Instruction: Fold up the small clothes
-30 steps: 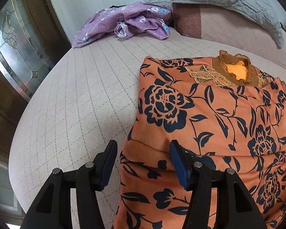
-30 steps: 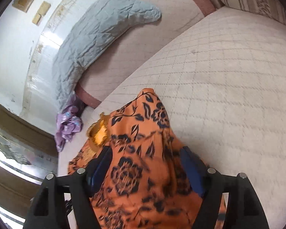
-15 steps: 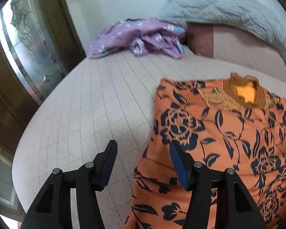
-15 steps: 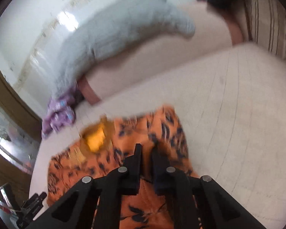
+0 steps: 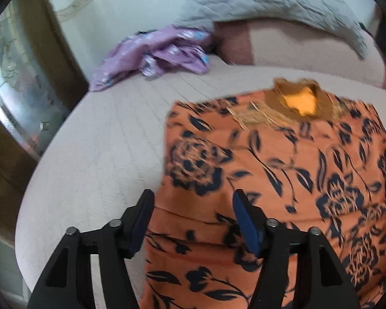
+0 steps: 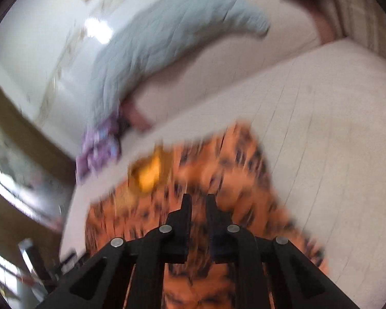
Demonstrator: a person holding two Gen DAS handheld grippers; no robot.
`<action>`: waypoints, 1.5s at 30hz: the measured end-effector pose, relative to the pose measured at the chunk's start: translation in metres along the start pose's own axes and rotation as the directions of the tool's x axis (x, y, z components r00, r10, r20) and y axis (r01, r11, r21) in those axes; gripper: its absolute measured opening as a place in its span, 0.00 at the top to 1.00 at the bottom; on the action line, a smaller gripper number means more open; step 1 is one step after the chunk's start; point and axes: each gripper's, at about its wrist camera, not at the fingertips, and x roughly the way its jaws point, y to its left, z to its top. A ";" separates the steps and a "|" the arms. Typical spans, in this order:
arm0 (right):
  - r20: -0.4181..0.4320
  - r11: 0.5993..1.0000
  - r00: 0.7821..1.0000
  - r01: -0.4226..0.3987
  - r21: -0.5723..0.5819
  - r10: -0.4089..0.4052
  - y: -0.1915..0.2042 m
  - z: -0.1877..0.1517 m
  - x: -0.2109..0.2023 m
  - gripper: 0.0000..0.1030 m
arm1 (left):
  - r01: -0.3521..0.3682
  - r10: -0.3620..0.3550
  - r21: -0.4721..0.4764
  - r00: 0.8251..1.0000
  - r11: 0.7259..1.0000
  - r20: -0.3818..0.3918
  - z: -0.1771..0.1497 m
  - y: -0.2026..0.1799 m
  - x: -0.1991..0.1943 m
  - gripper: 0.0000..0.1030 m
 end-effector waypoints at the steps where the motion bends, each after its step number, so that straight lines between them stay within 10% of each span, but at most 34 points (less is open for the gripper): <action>1: -0.043 1.000 0.999 0.023 -0.020 -0.024 0.003 -0.008 0.007 0.87 | 0.017 -0.017 0.017 0.999 1.000 -0.045 -0.003 -0.004 0.009 0.34; 6: -0.171 0.984 0.972 0.147 -0.101 -0.163 0.012 -0.037 0.050 0.86 | 0.009 -0.005 0.059 0.998 0.998 -0.059 -0.002 -0.009 0.013 0.32; 19: -0.222 0.996 0.973 0.042 -0.084 -0.060 0.038 -0.076 0.022 0.69 | 0.042 -0.042 0.041 0.999 0.998 0.009 -0.015 0.003 -0.019 0.23; 25: -0.078 0.996 0.997 -0.008 -0.086 0.001 0.039 -0.095 -0.042 0.67 | 0.027 -0.025 -0.011 0.983 1.000 0.183 -0.027 0.014 -0.096 0.23; 28: 0.004 0.995 0.999 -0.040 -0.090 0.041 0.042 -0.110 -0.078 0.28 | 0.061 -0.052 -0.034 0.975 0.998 0.214 -0.036 0.018 -0.130 0.23; 45: 0.275 0.994 0.956 -0.097 -0.044 0.105 0.001 -0.147 -0.217 0.28 | 0.045 -0.017 -0.062 0.916 0.997 0.400 -0.066 0.035 -0.277 0.20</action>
